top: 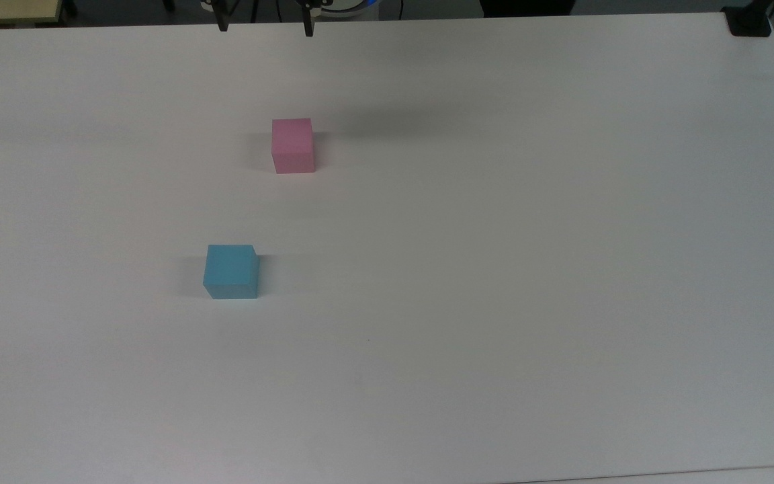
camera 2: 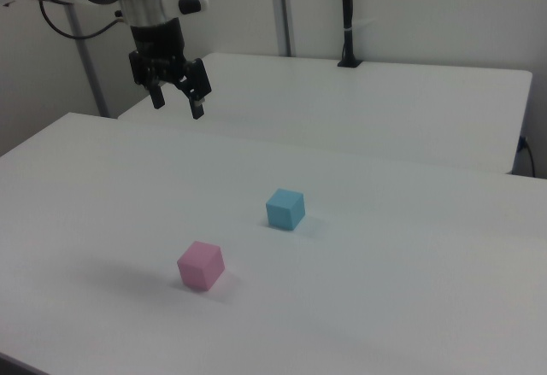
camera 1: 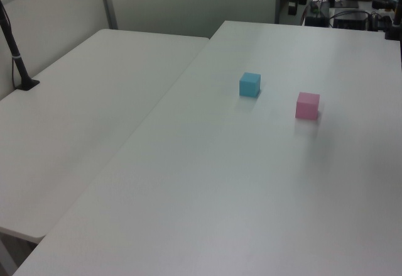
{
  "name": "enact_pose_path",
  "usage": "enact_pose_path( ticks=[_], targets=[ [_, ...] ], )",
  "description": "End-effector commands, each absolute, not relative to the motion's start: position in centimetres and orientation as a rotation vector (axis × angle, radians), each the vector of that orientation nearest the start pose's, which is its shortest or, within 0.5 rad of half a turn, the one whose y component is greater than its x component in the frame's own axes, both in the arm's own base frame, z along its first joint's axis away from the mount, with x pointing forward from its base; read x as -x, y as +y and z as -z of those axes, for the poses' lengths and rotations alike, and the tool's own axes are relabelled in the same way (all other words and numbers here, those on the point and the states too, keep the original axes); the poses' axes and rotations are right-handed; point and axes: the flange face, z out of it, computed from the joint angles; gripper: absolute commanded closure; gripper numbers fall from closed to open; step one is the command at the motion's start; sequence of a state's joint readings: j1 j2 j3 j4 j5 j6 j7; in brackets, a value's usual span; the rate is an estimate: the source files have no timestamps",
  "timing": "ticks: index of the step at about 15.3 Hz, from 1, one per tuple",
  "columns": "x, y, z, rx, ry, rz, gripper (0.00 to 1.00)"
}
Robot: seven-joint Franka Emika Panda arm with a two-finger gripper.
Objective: Put blue cube on pink cube
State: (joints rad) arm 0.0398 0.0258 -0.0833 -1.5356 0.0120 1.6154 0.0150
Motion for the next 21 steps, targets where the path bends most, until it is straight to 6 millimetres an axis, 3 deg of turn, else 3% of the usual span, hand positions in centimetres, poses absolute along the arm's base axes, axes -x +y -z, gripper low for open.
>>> enact_pose_path(
  ticks=[1, 21],
  targets=[
    [-56.79, -2.26, -63.25, 3.138, 0.077, 0.118, 0.0],
    [-56.7, -2.45, -62.91, 3.167, 0.057, 0.092, 0.0]
  ],
)
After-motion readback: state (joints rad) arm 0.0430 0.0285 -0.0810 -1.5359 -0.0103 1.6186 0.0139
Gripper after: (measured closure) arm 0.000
